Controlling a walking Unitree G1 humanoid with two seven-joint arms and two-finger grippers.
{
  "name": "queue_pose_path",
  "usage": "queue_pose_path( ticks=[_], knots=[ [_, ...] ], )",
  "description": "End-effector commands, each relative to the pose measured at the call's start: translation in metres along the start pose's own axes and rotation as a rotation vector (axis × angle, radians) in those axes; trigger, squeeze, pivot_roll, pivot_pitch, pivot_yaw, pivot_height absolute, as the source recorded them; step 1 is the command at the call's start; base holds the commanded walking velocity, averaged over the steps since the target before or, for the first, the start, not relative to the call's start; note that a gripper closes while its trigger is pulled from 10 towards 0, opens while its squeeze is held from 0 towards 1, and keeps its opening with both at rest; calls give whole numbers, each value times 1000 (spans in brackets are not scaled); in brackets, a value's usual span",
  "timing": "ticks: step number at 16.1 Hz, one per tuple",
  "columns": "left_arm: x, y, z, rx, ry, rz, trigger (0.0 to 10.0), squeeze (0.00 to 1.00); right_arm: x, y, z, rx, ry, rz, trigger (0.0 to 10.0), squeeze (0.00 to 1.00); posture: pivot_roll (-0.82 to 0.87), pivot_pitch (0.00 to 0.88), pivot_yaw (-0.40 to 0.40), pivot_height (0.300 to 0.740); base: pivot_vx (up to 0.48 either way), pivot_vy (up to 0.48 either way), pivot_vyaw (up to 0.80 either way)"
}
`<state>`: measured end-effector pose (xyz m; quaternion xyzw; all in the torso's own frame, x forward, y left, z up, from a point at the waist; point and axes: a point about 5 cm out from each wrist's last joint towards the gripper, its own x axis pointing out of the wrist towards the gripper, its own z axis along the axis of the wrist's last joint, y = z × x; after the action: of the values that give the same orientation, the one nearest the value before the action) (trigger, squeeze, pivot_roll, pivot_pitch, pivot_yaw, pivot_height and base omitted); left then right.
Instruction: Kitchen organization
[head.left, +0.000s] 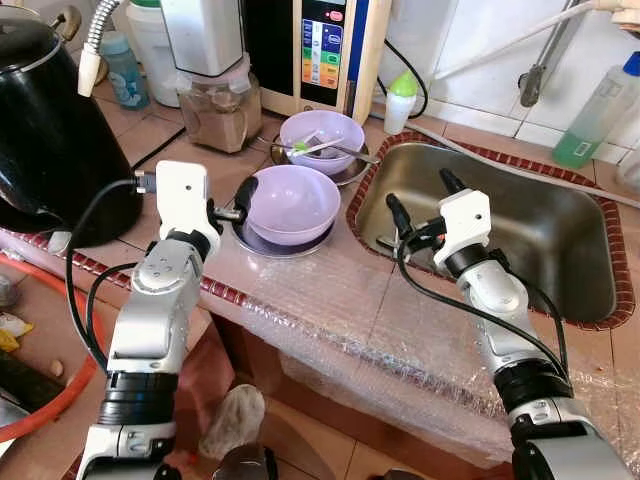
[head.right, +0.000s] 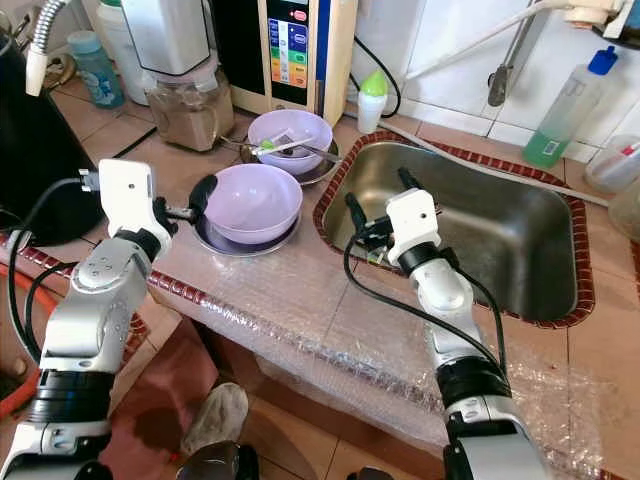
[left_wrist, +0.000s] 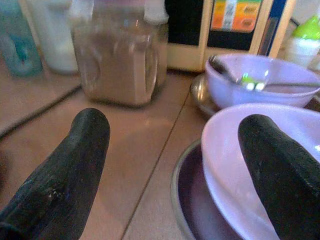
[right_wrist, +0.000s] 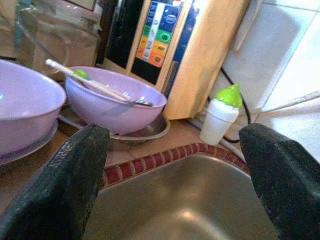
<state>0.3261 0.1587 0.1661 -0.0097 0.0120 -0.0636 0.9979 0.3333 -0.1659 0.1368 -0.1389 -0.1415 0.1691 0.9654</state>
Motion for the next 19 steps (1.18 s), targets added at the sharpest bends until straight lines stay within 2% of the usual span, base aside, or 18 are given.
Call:
queue_pose_path(
  ticks=[1,3,4,5,6,7,8,9,12,14,16,19],
  knots=[
    [4,-2,1,-33,17,-16,10000,1000,-1,-1,1,-3,3,1,10000,0,73,20,15,740,0,0,0],
    [6,-7,-1,-89,51,-63,10000,1000,-2,4,2,-5,-4,17,10000,0,69,24,18,740,0,0,0],
    [8,-15,-4,-165,95,-112,10000,1000,-5,9,3,-58,-5,75,10000,0,67,25,22,740,0,0,0],
    [8,-16,-3,-179,88,-114,10000,1000,-5,9,1,-72,-1,82,10000,0,66,25,24,740,0,0,0],
    [10,-21,-1,-195,92,-150,10000,333,-6,7,1,-82,6,83,10000,0,63,27,26,740,0,0,0],
    [10,-22,-1,-217,103,-157,7529,0,-6,6,1,-83,9,83,10000,0,61,27,30,740,0,0,0],
    [11,-22,-3,-226,133,-163,824,0,-6,6,2,-82,10,84,10000,0,59,28,31,740,0,0,0],
    [11,-22,-5,-245,148,-159,0,0,-6,6,2,-84,10,85,10000,0,59,28,31,740,0,0,0],
    [11,-21,-8,-331,208,-147,0,0,-10,16,4,-66,-6,137,10000,0,60,30,33,740,0,0,0],
    [11,-19,-9,-357,221,-144,0,0,-12,28,9,-7,-37,239,10000,0,61,30,33,740,0,0,0],
    [11,-18,-9,-375,232,-145,0,0,-14,39,8,27,-14,333,10000,0,63,29,31,740,0,0,0],
    [10,-19,-10,-414,247,-142,0,0,-17,49,7,43,-3,375,10000,0,63,29,29,740,0,0,0]
  ],
)
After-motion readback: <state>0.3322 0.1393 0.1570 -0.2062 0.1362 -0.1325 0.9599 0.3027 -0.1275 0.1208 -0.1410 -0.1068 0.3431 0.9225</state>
